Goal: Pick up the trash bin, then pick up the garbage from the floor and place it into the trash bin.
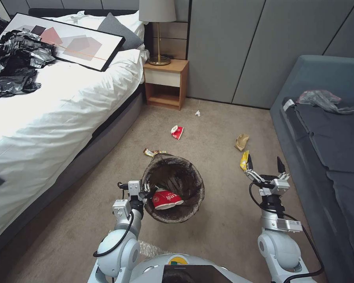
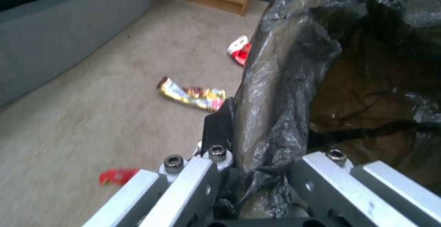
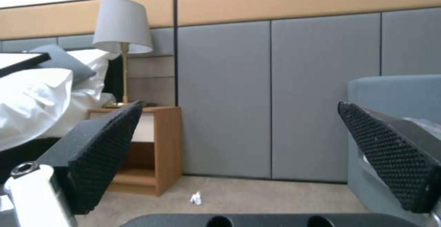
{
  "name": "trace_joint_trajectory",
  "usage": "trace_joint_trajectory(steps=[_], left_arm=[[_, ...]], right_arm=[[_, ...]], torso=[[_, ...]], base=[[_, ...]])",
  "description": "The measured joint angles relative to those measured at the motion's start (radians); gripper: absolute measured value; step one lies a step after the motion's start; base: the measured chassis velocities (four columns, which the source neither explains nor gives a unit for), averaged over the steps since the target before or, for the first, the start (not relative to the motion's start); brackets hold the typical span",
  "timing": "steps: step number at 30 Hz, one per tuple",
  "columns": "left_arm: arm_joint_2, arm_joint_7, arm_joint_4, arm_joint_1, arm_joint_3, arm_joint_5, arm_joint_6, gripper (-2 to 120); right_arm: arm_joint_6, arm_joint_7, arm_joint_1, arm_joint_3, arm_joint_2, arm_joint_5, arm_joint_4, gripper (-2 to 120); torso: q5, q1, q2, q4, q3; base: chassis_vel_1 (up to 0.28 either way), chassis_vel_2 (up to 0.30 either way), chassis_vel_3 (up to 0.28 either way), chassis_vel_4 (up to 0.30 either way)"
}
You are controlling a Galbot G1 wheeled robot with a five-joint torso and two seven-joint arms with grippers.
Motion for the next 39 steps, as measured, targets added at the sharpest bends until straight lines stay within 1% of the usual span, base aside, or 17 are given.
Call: trace_joint_trajectory(steps=[3,5,7,9,11,12,13,17,19,20,24,25,26,29,33,39], left_arm=[[0.0,0.0,0.0,0.001,0.001,0.001,0.0,3],[0.0,0.0,-0.001,0.002,0.002,0.002,0.0,3],[0.0,0.0,-0.001,0.002,0.002,0.003,0.0,3],[0.0,0.0,-0.001,0.002,0.003,0.003,-0.001,3],[0.0,0.0,-0.001,0.002,0.004,0.003,-0.001,3],[0.0,0.0,-0.001,0.002,0.003,0.004,-0.001,3],[0.0,0.0,-0.001,0.002,0.003,0.004,-0.001,3],[0.0,0.0,-0.001,0.002,0.004,0.004,-0.001,3],[0.0,0.0,-0.001,0.002,0.003,0.004,-0.002,3],[0.0,0.0,-0.001,0.002,0.003,0.004,-0.002,3],[0.0,0.0,-0.001,0.002,0.003,0.004,-0.002,3],[0.0,0.0,0.0,0.001,0.003,0.004,-0.002,3],[0.0,0.0,0.001,0.001,0.003,0.004,-0.002,3],[0.0,0.0,0.002,0.001,0.003,0.004,-0.002,3],[-0.001,0.0,0.002,0.002,0.004,0.005,-0.002,3],[-0.001,0.0,0.002,0.002,0.004,0.005,-0.002,3]], right_arm=[[0.0,0.0,0.0,0.002,-0.001,0.001,0.0,100],[0.0,0.0,0.0,0.003,-0.001,0.002,0.0,100],[0.0,-0.001,0.0,0.004,-0.001,0.002,0.0,100],[0.001,-0.001,0.0,0.005,-0.001,0.001,-0.001,100],[0.001,-0.001,0.0,0.006,-0.001,0.001,-0.002,100],[0.002,-0.001,0.001,0.006,-0.001,0.001,-0.004,100],[0.006,-0.004,0.002,0.006,-0.001,0.001,-0.007,100],[0.009,-0.013,0.005,0.008,-0.002,0.0,-0.012,100],[0.01,-0.014,0.007,0.009,-0.002,-0.001,-0.014,100],[0.015,-0.015,0.01,0.01,-0.002,-0.006,-0.02,100],[0.048,-0.001,0.029,0.01,0.0,-0.036,-0.041,100],[0.062,0.007,0.04,0.01,0.001,-0.061,-0.05,100],[0.067,0.009,0.043,0.012,0.001,-0.073,-0.054,100],[0.072,0.01,0.049,0.015,0.001,-0.092,-0.062,100],[0.074,0.01,0.049,0.017,0.001,-0.096,-0.064,100],[0.071,0.01,0.049,0.017,0.0,-0.097,-0.064,100]], torso=[[-0.0003,0.0,0.0,-0.0003,0.0],[-0.0001,0.0,0.0,0.0003,0.0],[0.0001,0.0,0.0,0.0002,0.0],[-0.0007,0.0,0.0,-0.0002,0.0],[0.0001,0.0,0.0,-0.0003,0.0],[0.0005,0.0,0.0,0.0003,0.0],[-0.0005,0.0,0.0,0.0002,0.0],[0.0001,0.0,0.0,-0.0001,0.0],[-0.0006,0.0,0.0,0.0001,0.0],[-0.0001,0.0,0.0,0.0,0.0],[-0.0003,0.0,0.0,-0.0001,0.0],[0.0001,0.0,0.0,0.0006,0.0],[-0.0004,0.0,0.0,0.0002,0.0],[0.0,0.0,0.0,0.0003,0.0],[-0.0002,0.0,0.0,-0.0002,0.0],[-0.0003,0.0,0.0,-0.0001,0.0]], base=[[-0.247,0.248,0.242,-0.257],[-0.276,0.286,0.265,-0.286],[-0.291,0.304,0.279,-0.304],[-0.309,0.296,0.299,-0.296],[-0.309,0.298,0.322,-0.31],[-0.328,0.317,0.322,-0.298],[-0.328,0.318,0.33,-0.298],[-0.314,0.313,0.323,-0.317],[-0.307,0.322,0.325,-0.311],[-0.314,0.31,0.288,-0.311],[-0.293,0.26,0.283,-0.282],[-0.249,0.248,0.185,-0.226],[-0.155,0.25,0.185,-0.226],[-0.13,0.166,0.124,-0.139],[0.006,0.001,0.012,-0.019],[0.034,-0.031,-0.032,0.018]])
